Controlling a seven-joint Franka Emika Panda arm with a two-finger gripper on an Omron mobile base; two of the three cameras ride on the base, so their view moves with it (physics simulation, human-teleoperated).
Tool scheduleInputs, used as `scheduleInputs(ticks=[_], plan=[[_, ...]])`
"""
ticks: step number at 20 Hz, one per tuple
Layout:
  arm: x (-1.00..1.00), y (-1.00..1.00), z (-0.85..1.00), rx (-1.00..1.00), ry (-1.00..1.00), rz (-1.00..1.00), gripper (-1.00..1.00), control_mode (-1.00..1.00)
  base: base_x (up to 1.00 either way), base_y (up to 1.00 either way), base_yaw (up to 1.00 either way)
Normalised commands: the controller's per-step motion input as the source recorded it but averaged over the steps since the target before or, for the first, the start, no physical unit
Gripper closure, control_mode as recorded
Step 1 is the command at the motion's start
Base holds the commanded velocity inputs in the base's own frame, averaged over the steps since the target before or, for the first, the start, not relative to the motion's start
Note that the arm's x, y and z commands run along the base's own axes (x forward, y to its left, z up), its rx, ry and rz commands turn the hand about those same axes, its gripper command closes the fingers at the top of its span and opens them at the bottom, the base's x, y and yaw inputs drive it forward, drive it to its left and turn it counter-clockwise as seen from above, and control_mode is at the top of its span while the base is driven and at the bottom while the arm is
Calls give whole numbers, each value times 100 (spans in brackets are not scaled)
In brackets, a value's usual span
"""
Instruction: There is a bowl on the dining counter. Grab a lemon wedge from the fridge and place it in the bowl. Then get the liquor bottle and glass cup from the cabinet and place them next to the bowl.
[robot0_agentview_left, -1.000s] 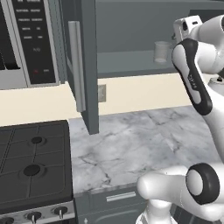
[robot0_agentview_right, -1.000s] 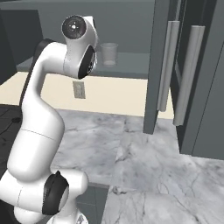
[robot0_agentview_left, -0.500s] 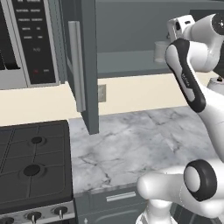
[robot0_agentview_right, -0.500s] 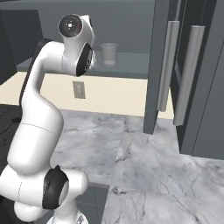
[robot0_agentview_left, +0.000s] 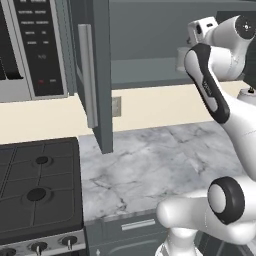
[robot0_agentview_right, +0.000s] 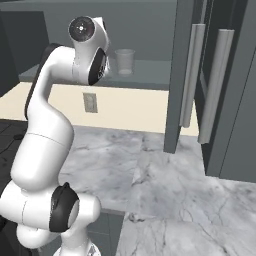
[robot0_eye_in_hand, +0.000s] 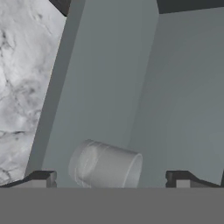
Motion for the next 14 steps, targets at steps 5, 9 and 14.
scheduleInputs(ticks=[5,9,14], plan=[[21,0,-7,0,0,0,-100,-100,0,0,0],[20,0,-9,0,0,0,-100,-100,0,0,0],[17,0,-10,0,0,0,-100,-100,0,0,0]])
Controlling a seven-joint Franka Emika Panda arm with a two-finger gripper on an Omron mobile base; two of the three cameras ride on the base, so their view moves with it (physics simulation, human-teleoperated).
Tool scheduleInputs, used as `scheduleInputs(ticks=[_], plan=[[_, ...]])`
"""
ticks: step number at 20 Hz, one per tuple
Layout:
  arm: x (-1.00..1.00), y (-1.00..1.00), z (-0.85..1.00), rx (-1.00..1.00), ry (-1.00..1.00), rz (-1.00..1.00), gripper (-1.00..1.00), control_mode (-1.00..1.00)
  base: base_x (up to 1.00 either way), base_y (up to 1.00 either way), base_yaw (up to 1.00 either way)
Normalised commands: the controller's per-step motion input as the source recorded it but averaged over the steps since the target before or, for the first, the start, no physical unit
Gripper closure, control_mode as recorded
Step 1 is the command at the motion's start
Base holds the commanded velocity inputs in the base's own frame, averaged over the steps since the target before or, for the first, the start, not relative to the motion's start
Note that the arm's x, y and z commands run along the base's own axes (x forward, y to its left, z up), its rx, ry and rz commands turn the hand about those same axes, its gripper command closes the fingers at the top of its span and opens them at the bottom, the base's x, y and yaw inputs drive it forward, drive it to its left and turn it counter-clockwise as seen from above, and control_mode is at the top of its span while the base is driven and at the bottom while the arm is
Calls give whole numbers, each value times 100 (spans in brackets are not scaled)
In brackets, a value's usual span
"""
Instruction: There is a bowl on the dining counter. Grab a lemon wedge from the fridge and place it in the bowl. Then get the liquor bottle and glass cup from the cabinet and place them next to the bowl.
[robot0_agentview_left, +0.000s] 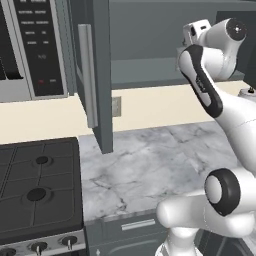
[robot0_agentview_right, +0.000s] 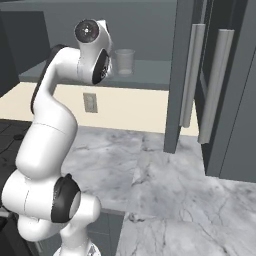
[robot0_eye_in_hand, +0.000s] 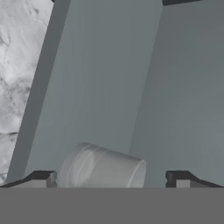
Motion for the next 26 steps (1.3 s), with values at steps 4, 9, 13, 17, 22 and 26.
scheduleInputs(ticks=[4,9,13,17,22,26], plan=[[9,0,-9,0,0,0,-100,-100,0,0,0],[10,0,-10,0,0,0,-100,-100,0,0,0],[11,-2,-10,0,0,0,-100,-100,0,0,0],[12,-10,-6,0,0,1,-100,-100,0,0,0],[9,-20,-1,0,0,1,-100,-100,0,0,0],[9,-23,0,0,0,1,-100,-100,0,0,0]])
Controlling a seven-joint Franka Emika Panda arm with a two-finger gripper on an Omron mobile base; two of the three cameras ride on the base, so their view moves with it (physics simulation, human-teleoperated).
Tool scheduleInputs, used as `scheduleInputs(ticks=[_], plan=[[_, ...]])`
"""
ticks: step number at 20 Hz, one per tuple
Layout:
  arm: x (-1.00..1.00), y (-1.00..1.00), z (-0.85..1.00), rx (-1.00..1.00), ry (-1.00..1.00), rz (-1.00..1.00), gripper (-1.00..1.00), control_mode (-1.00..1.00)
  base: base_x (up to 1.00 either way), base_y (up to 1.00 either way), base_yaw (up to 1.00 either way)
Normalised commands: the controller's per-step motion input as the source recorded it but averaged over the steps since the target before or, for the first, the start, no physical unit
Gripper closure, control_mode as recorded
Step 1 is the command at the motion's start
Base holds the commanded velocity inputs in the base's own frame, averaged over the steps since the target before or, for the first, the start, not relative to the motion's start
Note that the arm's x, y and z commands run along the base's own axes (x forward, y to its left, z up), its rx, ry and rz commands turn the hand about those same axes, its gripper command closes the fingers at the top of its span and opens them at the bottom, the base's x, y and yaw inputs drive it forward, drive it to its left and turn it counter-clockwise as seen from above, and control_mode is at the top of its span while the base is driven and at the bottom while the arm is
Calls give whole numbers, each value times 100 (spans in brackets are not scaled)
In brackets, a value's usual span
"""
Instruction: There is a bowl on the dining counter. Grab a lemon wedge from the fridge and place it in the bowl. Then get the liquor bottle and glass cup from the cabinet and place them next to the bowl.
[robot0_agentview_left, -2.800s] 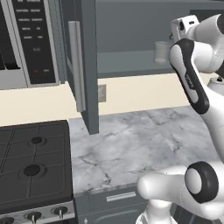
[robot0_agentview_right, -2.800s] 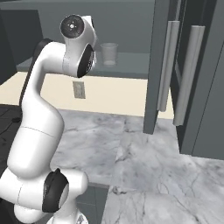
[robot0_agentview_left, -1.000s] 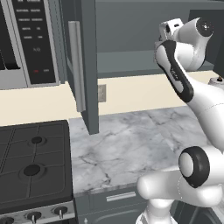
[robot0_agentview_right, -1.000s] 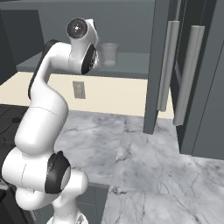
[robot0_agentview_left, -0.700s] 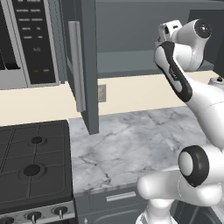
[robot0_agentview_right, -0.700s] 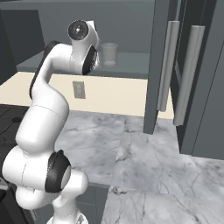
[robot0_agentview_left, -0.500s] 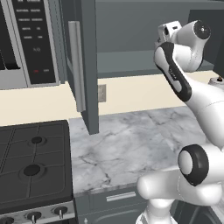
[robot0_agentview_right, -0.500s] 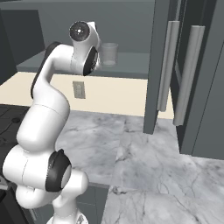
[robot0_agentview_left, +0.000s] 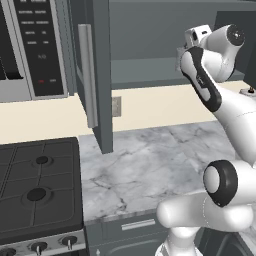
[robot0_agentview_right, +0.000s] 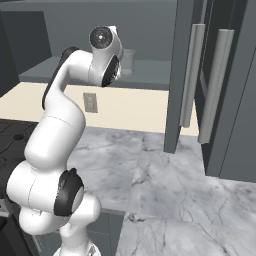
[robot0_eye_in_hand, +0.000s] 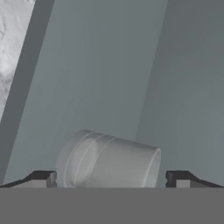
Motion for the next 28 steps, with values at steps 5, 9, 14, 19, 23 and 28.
scheduleInputs(ticks=[5,9,14,19,23,28], plan=[[14,-17,0,0,0,1,-100,-100,0,0,0],[16,-5,-1,0,0,1,-100,-100,0,0,0],[13,0,-4,0,0,1,-100,-100,0,0,0],[7,0,-3,0,0,1,-100,-100,0,0,0],[3,0,-5,0,0,2,-100,-100,0,0,0],[3,0,-9,0,1,2,-100,-100,0,0,0]])
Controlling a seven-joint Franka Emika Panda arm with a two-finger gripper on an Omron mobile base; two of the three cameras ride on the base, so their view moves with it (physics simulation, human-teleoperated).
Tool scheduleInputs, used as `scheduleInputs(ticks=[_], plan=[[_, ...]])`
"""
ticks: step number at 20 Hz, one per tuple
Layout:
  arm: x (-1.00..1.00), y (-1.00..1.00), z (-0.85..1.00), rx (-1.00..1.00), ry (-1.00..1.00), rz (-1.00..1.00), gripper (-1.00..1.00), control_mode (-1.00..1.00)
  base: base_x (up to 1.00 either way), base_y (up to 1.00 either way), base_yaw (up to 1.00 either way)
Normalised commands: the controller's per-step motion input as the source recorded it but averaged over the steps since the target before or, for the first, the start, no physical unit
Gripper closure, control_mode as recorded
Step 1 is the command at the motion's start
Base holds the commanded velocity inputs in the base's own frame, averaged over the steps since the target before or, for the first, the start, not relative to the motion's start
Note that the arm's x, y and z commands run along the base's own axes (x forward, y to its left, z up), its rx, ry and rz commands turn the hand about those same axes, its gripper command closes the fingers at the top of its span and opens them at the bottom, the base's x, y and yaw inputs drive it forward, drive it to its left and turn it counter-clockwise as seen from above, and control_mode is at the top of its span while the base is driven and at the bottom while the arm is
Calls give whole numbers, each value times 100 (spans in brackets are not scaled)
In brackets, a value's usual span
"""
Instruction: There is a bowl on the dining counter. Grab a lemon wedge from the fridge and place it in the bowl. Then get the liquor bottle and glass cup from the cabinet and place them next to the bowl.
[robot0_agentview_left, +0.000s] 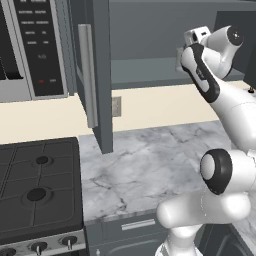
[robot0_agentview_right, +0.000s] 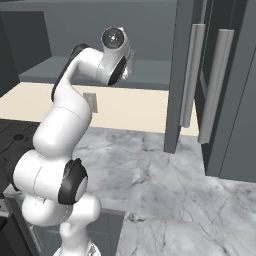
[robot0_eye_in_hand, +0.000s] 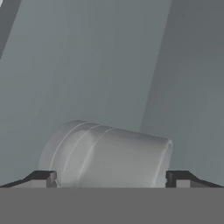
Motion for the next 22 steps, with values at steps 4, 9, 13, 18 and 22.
scheduleInputs(ticks=[4,9,13,18,22], plan=[[7,0,-11,0,3,2,-100,-100,0,0,0],[12,0,-14,0,6,3,-100,-100,0,0,0],[13,0,-15,0,8,2,-100,-100,0,0,0],[11,0,-15,0,9,2,-100,-100,0,0,0],[5,0,-15,0,8,1,100,-100,0,0,0]])
